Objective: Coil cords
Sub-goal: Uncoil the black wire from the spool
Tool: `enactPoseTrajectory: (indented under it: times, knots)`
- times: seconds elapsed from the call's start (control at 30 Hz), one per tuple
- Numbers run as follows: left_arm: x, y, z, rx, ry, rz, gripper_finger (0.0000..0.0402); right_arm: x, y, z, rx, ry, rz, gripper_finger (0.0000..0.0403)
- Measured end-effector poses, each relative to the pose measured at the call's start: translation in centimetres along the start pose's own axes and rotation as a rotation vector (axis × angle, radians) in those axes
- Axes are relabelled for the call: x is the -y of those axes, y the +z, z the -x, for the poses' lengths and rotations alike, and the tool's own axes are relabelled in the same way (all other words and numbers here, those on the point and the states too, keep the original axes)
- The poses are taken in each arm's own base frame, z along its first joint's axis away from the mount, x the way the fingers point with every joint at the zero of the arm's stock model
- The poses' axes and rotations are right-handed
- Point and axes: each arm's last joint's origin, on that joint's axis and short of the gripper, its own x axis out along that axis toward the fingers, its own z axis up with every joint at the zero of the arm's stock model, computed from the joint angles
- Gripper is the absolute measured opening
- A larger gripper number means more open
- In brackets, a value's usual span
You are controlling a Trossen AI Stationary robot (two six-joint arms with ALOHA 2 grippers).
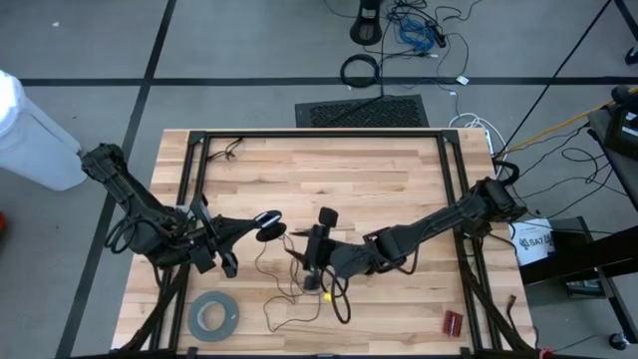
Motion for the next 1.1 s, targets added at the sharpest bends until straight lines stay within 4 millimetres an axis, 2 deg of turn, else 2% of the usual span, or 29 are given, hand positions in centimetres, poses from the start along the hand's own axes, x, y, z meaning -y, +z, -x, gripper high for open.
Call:
enactPoseTrajectory:
  times: [0.4,0.63,0.8,1.0,1.1]
  knots:
    - [0.8,-0.3,0.0,0.017,-0.064,-0.014,0.0,0.5,0.6,-0.6,0.061,-0.009,0.008,0.0168]
    - [0.8,-0.3,0.0,0.018,-0.065,0.002,0.0,0.6,0.9,-0.9,0.091,0.059,-0.028,0.0144]
    - [0.8,-0.3,0.0,0.018,-0.065,-0.005,0.0,0.4,0.5,-1.4,0.088,0.054,-0.012,0.0109]
    - [0.7,-0.4,-0.1,0.013,-0.06,-0.005,0.0,0.4,0.4,-1.4,0.086,0.048,0.012,0.0016]
    - [0.7,-0.3,-0.1,0.016,-0.062,-0.001,0.0,0.4,0.4,-1.4,0.085,0.013,0.013,0.0008]
